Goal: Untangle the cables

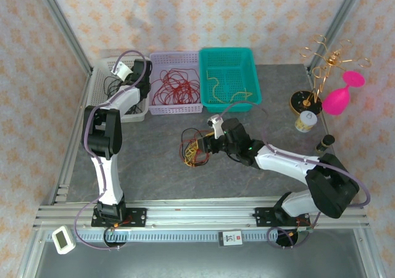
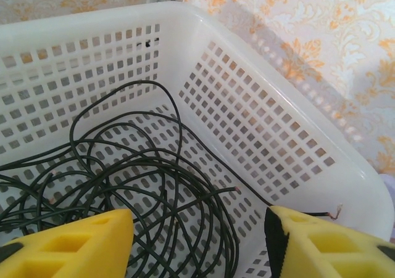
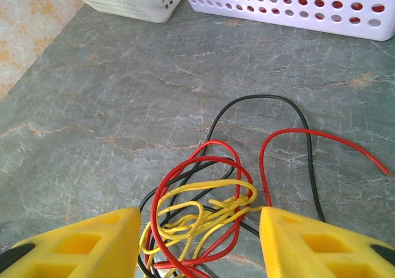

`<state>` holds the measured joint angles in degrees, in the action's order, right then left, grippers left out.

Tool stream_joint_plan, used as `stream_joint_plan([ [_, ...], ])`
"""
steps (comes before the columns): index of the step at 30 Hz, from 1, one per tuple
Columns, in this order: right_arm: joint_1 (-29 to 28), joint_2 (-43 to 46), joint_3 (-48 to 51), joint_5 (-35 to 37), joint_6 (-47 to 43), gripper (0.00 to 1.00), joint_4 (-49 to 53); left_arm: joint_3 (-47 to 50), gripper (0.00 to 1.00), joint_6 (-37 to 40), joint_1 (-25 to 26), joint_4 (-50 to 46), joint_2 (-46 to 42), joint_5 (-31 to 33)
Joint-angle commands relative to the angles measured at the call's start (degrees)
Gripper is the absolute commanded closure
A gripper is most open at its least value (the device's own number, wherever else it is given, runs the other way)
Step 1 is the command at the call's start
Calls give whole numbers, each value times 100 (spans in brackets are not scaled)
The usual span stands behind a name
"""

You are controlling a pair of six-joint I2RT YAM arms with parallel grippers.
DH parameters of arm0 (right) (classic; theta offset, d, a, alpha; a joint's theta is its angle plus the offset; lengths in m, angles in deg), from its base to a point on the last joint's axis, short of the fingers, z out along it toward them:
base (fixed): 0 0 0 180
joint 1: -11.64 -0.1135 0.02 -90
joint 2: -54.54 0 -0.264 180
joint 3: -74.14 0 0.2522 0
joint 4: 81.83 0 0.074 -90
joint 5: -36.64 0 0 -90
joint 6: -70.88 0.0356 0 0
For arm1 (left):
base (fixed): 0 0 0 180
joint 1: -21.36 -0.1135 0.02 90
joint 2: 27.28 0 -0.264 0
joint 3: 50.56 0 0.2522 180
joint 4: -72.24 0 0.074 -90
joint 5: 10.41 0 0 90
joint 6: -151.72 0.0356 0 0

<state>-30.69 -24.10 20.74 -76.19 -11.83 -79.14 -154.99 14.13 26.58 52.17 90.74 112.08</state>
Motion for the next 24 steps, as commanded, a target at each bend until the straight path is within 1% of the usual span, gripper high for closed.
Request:
stream_joint_plan([
  [1,14,-3,-110,192,-79,47,33,-237,31,82,-38,-164,101,-88],
  [2,14,-1,-101,209,-74,47,37,-232,25,107,-36,-172,72,-70],
  [4,14,20,-90,227,-56,47,22,-176,17,170,-37,-137,-30,-74],
  [5,14,31,-89,240,-47,47,20,-132,15,197,-37,-100,-110,-90],
  [7,14,41,-96,283,-25,47,26,26,15,337,-38,42,-295,-248],
  [10,38,58,-169,409,100,47,134,236,22,629,8,170,-675,-686],
  [13,97,86,-308,628,287,47,468,662,23,995,260,352,-1278,-925],
  [16,242,156,-539,1224,636,51,1284,1257,25,1346,619,448,-1950,-1207],
  [18,412,277,-645,1523,956,51,1929,1752,26,1665,958,458,-2468,-1279],
  [21,617,528,-625,1364,1154,51,2560,2604,27,1915,1399,462,-3246,-1620],
  [24,616,769,-542,1177,1137,51,2897,3414,32,1879,1753,289,-3976,-2040],
])
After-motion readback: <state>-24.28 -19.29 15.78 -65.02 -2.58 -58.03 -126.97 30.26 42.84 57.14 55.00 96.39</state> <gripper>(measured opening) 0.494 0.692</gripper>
